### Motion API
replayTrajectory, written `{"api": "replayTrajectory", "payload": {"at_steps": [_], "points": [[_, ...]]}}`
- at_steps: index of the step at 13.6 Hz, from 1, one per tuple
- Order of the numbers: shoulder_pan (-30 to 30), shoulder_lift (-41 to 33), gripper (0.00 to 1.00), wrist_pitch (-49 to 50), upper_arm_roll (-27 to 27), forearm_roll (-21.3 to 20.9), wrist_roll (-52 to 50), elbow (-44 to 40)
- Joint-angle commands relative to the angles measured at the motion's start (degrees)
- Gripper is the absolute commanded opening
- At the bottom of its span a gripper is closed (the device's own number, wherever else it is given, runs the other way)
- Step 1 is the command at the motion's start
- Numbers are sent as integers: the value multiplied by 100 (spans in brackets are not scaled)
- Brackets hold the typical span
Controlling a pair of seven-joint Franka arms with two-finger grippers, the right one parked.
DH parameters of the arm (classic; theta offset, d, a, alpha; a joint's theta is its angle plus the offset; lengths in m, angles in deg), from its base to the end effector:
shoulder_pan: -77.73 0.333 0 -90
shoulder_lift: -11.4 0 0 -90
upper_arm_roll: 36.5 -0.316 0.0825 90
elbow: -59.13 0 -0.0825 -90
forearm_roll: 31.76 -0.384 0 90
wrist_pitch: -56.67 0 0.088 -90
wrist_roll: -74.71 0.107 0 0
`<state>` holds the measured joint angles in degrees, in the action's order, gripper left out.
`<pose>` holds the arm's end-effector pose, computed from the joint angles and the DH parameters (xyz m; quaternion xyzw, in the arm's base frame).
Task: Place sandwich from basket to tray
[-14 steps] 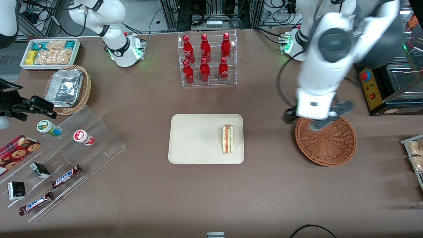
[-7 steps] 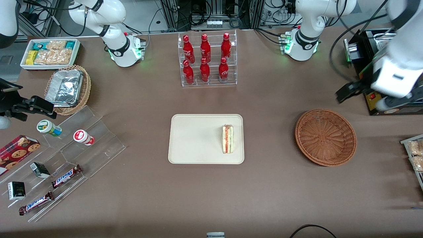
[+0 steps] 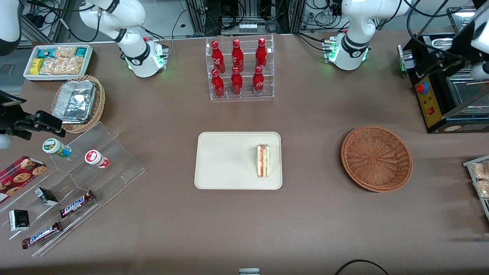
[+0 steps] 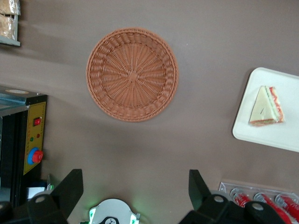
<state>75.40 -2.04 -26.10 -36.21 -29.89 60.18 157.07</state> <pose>0.4652 -0.0254 0.6689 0.9945 0.1020 -0.0173 0.0132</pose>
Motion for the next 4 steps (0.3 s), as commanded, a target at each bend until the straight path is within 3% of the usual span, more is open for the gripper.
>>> {"api": "replayTrajectory", "payload": {"at_steps": [1, 4], "points": [[92, -124, 100, -99, 67, 68, 126, 217], [92, 35, 100, -11, 199, -63, 213, -38]]}}
